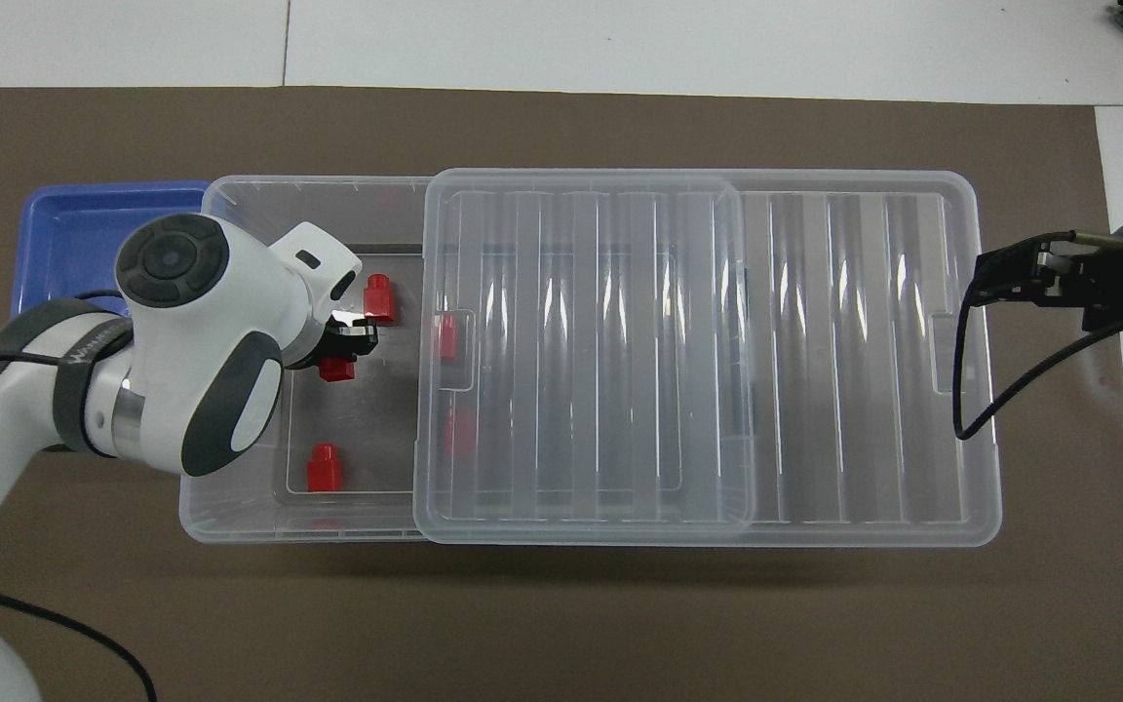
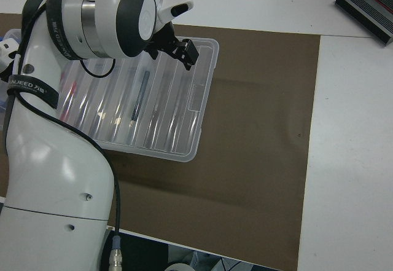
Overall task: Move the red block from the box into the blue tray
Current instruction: 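Reach into the open box and grasp a red block with the left gripper, then carry the red block over the blue tray with the left gripper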
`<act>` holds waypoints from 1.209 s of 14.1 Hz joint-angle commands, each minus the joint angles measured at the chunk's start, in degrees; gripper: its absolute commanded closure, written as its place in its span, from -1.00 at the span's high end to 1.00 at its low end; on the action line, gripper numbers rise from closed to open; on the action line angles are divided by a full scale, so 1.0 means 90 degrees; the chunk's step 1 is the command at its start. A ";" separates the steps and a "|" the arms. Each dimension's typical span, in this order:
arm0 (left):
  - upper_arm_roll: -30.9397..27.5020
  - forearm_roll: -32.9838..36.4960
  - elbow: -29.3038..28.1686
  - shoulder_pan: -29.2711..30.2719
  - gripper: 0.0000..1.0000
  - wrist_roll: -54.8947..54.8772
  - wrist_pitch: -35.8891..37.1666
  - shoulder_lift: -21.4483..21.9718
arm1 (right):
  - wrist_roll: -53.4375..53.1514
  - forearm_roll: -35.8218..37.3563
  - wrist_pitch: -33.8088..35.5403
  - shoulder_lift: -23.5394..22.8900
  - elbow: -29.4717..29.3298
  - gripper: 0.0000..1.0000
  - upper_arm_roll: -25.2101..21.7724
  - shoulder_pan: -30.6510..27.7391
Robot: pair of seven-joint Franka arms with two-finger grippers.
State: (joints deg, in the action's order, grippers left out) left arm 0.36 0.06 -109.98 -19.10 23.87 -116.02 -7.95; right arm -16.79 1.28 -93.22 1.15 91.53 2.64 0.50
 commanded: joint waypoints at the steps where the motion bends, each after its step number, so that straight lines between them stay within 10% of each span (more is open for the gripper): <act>1: -0.0060 0.0052 0.1055 0.0091 -1.00 0.0015 0.1335 0.0053 | -0.0049 -0.0093 0.0123 -0.0031 -0.0101 1.00 0.0029 -0.0055; 8: -0.0050 0.0208 0.1723 0.1924 -1.00 -0.3290 0.2121 0.0346 | -0.0068 -0.0103 0.0026 -0.0011 -0.0004 0.88 -0.0029 -0.0075; 10: -0.0050 0.0208 0.1354 0.2471 -1.00 -0.4134 0.1460 0.0414 | -0.0068 -0.0103 -0.0295 0.0066 0.0278 -0.99 -0.0039 -0.0240; 17: -0.0050 0.0189 -0.0191 0.2952 -1.00 -0.4254 -0.1062 0.0219 | -0.0010 -0.0103 -0.1976 0.0282 0.1880 -1.00 -0.0049 -0.0963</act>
State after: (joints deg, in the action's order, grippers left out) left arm -0.84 1.26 -108.50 6.48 -14.31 -121.23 -6.44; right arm -16.79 1.28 -108.15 1.71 103.67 2.05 -6.81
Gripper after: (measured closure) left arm 0.656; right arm 0.819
